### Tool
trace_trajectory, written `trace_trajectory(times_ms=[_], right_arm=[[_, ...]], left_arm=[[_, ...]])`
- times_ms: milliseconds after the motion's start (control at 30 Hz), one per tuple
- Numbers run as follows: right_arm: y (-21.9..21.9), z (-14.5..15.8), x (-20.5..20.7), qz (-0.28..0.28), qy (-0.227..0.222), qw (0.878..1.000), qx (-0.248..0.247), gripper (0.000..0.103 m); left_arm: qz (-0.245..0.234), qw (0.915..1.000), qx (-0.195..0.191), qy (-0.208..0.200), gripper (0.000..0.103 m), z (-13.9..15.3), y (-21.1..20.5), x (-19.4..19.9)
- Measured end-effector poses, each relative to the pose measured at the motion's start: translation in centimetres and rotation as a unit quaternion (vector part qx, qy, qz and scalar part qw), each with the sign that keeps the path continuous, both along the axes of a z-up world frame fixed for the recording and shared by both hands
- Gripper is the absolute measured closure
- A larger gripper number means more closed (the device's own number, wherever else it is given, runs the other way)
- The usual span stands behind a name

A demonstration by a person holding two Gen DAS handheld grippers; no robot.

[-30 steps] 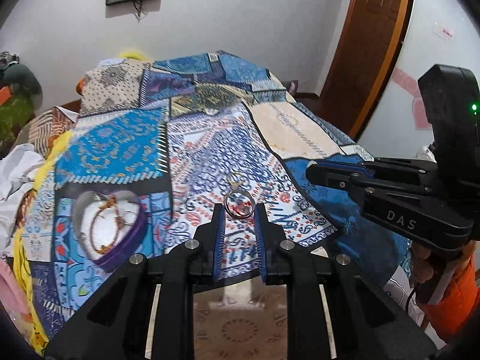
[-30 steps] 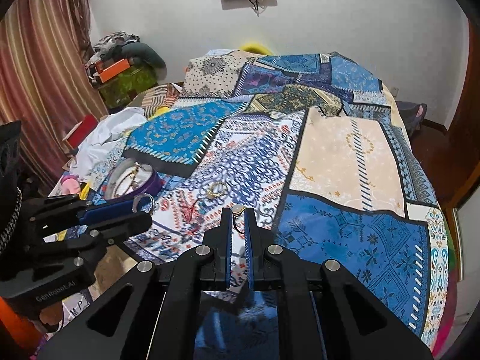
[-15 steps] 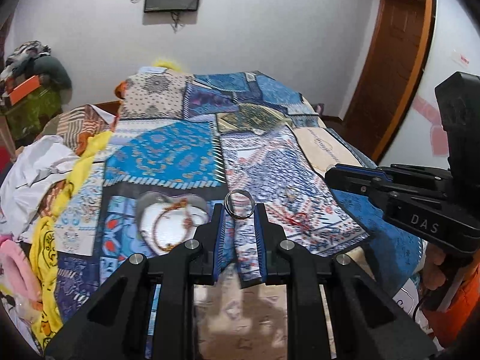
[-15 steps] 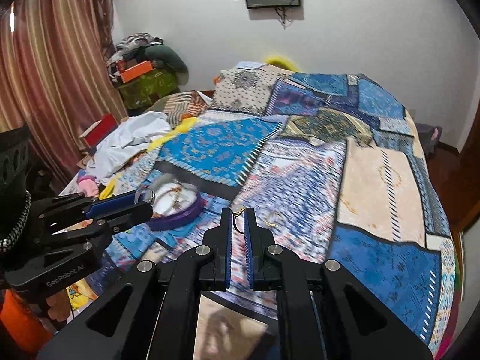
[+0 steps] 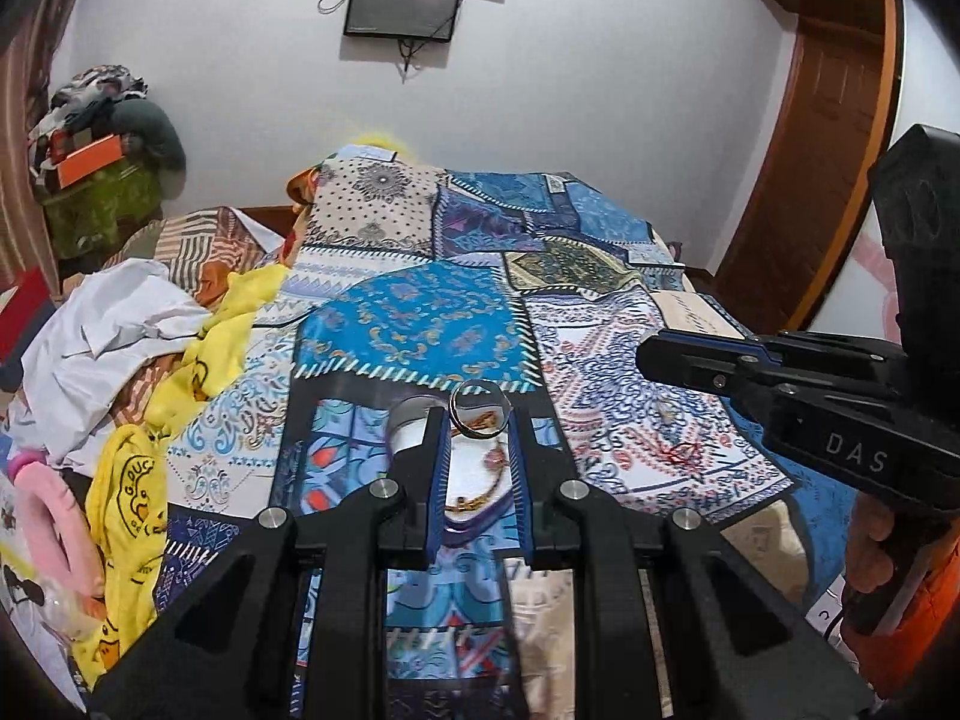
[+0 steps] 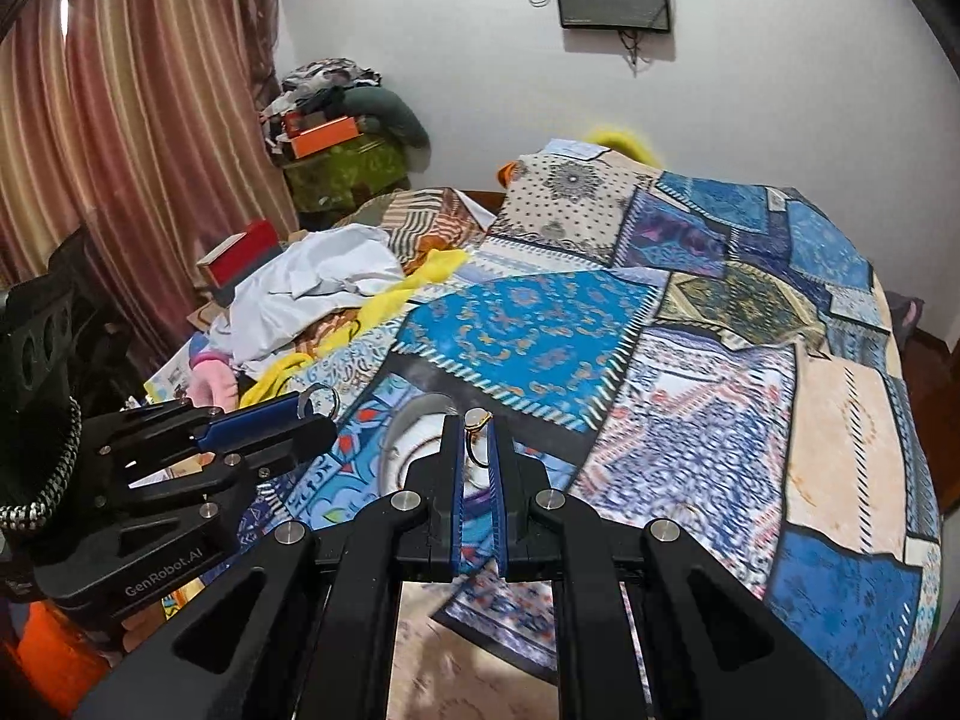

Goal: Organize jewelry
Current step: 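Carry both rings into the heart tin and open both tools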

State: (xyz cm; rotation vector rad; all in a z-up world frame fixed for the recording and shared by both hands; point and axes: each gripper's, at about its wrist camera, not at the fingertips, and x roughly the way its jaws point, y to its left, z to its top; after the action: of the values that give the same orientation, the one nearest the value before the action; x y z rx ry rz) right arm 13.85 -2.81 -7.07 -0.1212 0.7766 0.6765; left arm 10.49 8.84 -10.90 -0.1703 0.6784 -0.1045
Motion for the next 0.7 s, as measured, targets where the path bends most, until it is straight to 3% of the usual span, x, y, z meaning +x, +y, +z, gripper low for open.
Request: trace_trajectory(times_ms=[700], right_arm=[[4.6, -4.7, 3.4, 0.019, 0.075, 0.997, -0.016, 0.096]], left_arm=[[-0.034, 0.9973, -0.025, 0.060, 0.085, -6.4, 0.9, 3.9]])
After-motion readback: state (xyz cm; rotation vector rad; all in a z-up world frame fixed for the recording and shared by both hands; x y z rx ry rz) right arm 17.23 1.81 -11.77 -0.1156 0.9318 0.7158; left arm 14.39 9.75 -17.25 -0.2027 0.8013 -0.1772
